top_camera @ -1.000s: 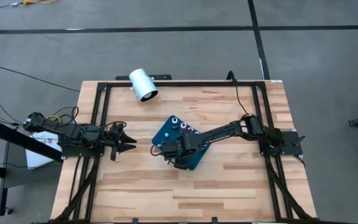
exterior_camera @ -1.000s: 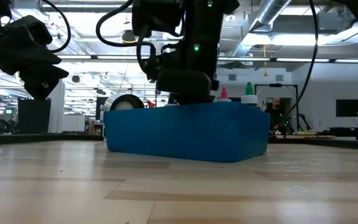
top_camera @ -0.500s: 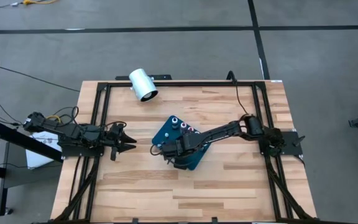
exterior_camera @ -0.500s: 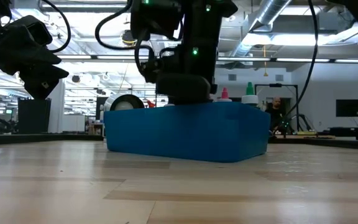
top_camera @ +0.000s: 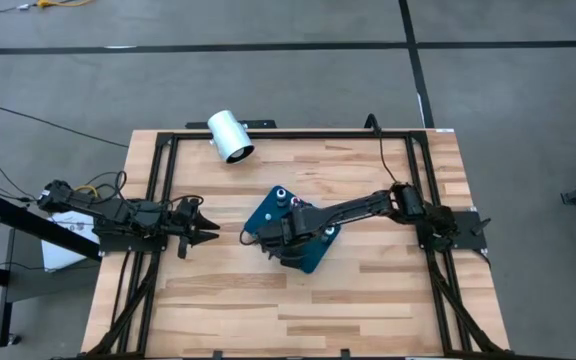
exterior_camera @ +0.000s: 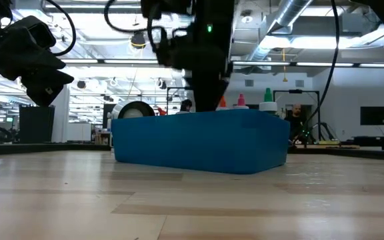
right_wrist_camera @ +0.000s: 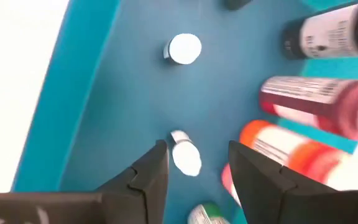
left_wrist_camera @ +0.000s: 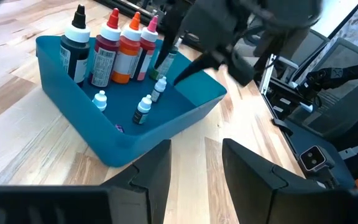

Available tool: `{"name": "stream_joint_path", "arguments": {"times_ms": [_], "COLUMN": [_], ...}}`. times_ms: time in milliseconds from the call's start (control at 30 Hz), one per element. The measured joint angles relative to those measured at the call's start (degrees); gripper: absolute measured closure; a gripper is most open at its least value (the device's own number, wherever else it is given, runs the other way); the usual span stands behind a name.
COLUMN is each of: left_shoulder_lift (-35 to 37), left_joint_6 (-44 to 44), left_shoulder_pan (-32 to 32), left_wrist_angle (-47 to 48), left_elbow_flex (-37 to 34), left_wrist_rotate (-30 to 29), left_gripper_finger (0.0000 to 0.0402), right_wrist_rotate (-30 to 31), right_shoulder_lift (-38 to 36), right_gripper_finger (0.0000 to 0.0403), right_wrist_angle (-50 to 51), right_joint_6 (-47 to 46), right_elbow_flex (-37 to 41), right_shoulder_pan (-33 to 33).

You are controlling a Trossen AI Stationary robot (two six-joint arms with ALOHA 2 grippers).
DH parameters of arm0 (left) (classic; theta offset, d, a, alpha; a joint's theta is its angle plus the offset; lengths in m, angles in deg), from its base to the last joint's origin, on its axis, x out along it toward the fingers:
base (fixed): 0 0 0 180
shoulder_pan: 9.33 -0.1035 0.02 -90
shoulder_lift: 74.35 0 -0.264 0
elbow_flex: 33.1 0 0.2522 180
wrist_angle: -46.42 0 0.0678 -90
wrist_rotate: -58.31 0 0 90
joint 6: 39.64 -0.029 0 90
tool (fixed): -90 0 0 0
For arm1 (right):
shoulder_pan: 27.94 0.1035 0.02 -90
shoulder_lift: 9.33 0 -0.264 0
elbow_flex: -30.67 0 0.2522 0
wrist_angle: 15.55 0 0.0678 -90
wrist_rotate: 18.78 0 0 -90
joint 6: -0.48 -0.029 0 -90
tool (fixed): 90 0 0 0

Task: Pick & Place food coloring
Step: Return to Home Position

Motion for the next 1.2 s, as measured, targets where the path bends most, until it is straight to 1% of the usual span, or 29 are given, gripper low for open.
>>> {"name": "stream_joint_path", "arguments": {"times_ms": [100,167,233,300,367,433,600,700,800,967,1067,1200], "left_shoulder_lift": [0.01,-0.01,0.01,0.01,0.01,0.01,0.01,0.01,0.01,0.01,0.04,0.01], "left_joint_6": [0.0,-0.02,-0.01,0.0,0.06,0.46,0.99,3.55,4.33,1.65,0.55,-0.28], "left_shoulder_pan": [-0.01,-0.01,0.0,-0.01,-0.01,-0.01,-0.01,-0.01,-0.01,-0.01,0.01,0.01], "left_wrist_angle": [0.0,0.0,0.0,-0.01,-0.03,-0.03,-0.07,-0.33,-0.37,-1.98,-4.44,-5.12], "left_elbow_flex": [0.0,0.0,0.0,0.0,0.0,0.0,0.0,0.0,0.0,-0.27,-0.28,-0.28], "left_wrist_rotate": [0.0,0.0,0.0,0.0,0.02,0.01,0.04,0.06,0.68,7.1,9.87,10.69], "left_gripper_finger": [0.0267,0.0267,0.0267,0.0267,0.0267,0.0267,0.0267,0.0267,0.0267,0.0267,0.0267,0.0267], "right_wrist_rotate": [1.57,4.63,8.02,11.8,15.77,18.47,18.97,19.1,19.3,18.79,17.97,17.55], "right_shoulder_lift": [-0.02,-1.14,-2.03,-3.65,-5.51,-6.93,-7.72,-7.72,-7.68,-8.5,-10.81,-17.11], "right_gripper_finger": [0.0246,0.0247,0.0249,0.025,0.0252,0.0253,0.0251,0.0248,0.0249,0.0253,0.0254,0.0253], "right_wrist_angle": [5.04,7.54,7.67,8.99,7.29,9.33,11.19,12.83,11.06,6.1,2.41,-3.32], "right_joint_6": [0.18,0.18,0.17,0.18,0.2,0.22,0.66,0.89,2.0,2.3,1.95,-0.38], "right_elbow_flex": [-5.71,-9.46,-12.89,-14.19,-14.54,-14.5,-14.39,-14.3,-11.87,-5.17,0.84,10.08], "right_shoulder_pan": [0.02,0.32,0.55,0.82,1.03,1.01,0.47,0.49,1.2,3.15,4.34,5.71]}}
